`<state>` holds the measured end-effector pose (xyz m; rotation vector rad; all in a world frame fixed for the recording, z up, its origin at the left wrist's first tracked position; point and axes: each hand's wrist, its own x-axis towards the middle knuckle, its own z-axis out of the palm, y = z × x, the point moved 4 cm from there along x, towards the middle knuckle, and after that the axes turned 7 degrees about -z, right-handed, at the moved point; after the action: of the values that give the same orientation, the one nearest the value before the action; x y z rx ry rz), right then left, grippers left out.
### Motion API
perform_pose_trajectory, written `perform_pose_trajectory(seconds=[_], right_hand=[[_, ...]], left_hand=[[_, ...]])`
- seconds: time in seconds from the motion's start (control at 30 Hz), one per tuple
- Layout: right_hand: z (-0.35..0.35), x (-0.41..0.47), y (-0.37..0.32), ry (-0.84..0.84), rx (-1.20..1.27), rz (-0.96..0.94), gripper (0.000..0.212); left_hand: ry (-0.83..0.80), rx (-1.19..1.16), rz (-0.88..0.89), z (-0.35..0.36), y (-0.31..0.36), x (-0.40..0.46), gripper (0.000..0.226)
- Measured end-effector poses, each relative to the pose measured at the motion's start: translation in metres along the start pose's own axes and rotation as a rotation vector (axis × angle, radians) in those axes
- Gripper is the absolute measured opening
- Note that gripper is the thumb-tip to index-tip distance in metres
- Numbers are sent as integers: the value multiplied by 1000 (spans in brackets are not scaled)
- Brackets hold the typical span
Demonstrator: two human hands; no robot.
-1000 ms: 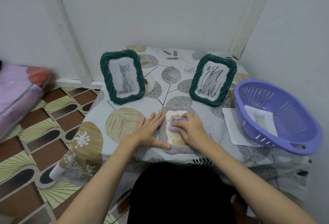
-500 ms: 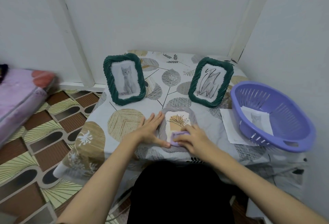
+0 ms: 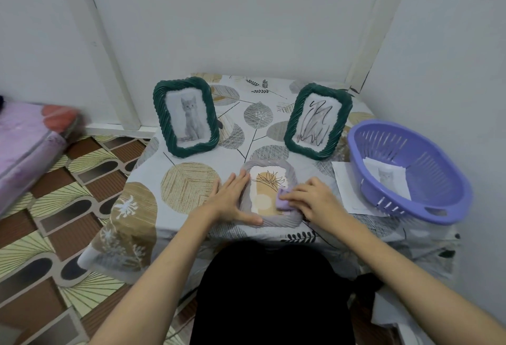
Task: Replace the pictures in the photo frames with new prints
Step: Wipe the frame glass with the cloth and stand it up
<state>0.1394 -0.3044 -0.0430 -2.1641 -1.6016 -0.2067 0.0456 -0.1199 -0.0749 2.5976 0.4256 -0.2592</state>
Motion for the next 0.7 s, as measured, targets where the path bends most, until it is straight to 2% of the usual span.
perform_pose_trajectory(seconds=[0.07,0.23,0.4,0.53,0.7], right_hand=[[11,5,-5,42,-19,50,33],[10,-26,-7,-69,102,-4,36],[14,-1,-15,33,94,101,36],[16,-16,-31,9,179,6,34],[7,-7,-6,27,196,173,41]], left_hand=[[5,18,-16,0,1,-1,120],[2,20,-30,-1,-1,-2,121],[-4,33,-37,-2,1,-3,120],[1,35,-36,-3,1,-3,119],[6,34,-24,-3,0,-4,120]])
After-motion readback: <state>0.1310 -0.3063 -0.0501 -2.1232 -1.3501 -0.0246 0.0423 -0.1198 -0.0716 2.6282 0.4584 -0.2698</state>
